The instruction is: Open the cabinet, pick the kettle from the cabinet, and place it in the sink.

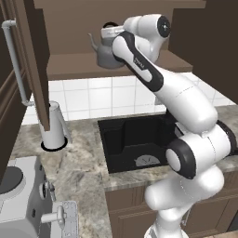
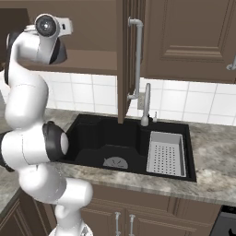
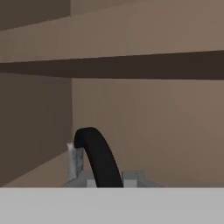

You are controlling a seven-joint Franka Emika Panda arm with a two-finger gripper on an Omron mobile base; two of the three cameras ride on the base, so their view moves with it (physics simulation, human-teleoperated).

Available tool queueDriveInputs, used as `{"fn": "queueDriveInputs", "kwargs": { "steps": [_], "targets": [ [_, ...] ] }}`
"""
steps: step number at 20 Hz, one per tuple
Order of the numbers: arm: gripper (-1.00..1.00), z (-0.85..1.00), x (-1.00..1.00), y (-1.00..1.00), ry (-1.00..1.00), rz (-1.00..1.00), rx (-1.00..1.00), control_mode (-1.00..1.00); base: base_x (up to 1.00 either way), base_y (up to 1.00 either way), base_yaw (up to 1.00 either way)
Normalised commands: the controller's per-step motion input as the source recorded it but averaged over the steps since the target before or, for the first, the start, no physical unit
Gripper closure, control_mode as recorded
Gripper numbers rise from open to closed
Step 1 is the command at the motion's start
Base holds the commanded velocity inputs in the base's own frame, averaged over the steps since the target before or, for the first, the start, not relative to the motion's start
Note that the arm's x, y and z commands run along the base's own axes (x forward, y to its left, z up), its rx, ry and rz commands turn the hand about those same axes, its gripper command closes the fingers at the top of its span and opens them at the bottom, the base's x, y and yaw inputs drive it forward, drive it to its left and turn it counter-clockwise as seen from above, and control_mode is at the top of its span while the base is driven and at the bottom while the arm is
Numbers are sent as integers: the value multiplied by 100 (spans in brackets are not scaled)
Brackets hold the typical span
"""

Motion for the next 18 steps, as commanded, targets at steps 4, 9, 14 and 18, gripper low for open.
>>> {"fn": "queueDriveInputs", "kwargs": {
  "steps": [4,9,14,18],
  "targets": [
    [100,0,-55,-14,-1,0,0,-100,0,0,0],
    [100,0,-57,-17,-1,0,0,-100,0,0,0],
    [100,8,-67,-20,-5,0,0,-100,0,0,0],
    [100,3,-57,-18,0,0,0,-100,0,0,0]
  ]
}}
